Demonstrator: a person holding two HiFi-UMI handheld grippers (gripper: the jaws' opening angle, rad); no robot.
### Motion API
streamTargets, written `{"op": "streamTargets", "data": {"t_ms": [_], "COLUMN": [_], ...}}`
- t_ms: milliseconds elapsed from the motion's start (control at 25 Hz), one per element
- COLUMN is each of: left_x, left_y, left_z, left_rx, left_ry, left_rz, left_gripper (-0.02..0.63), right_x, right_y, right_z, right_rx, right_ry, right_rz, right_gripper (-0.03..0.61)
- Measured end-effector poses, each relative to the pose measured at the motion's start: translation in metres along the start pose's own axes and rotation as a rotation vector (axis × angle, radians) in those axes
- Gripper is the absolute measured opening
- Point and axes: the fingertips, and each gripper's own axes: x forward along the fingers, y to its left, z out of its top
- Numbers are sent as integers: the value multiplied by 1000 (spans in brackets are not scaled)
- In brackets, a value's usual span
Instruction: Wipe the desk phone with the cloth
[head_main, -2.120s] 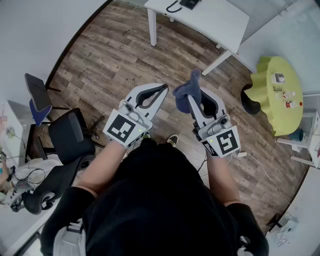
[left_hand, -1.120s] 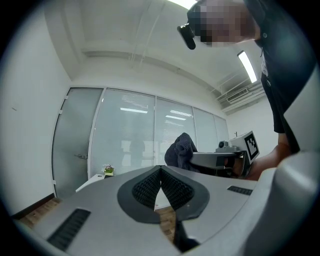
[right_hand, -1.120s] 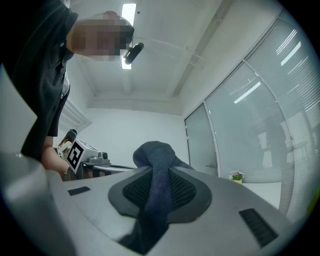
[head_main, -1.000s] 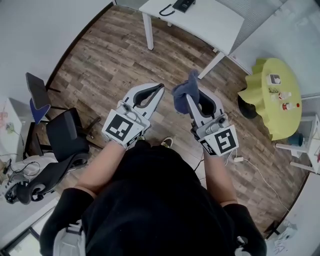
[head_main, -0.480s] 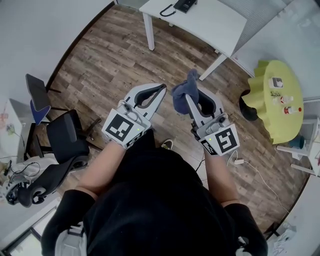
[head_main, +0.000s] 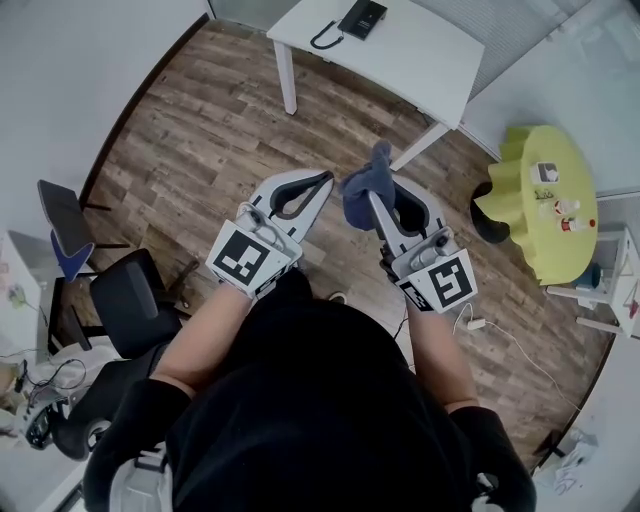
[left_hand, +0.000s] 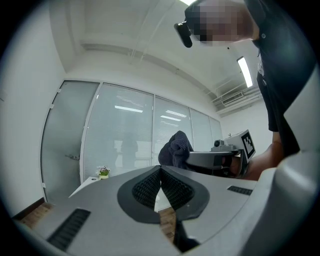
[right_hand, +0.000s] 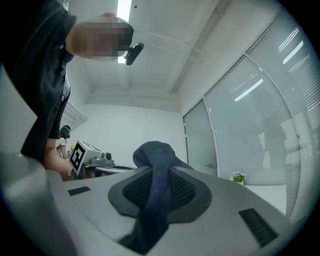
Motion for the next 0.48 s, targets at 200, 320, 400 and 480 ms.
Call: {"op": "streamTargets", "data": {"t_ms": [200, 320, 400, 480], "left_x": [-3, -6, -8, -7], "left_y": [40, 65, 79, 90], "left_z": [-1, -3, -6, -8], "left_rx": [-1, -2, -7, -11], "left_ry": [8, 14, 18, 14], "left_rz": [-26, -37, -47, -58], "left_gripper": [11, 11, 11, 11], "right_x": [38, 59, 71, 82], "right_y": [-3, -7, -7, -10], "right_z": [-6, -10, -14, -18], "right_rx": [2, 0, 0, 2], "right_ry": [9, 15, 21, 25], "right_rz": [-27, -47, -58, -69], "right_gripper": [88, 88, 89, 89]}}
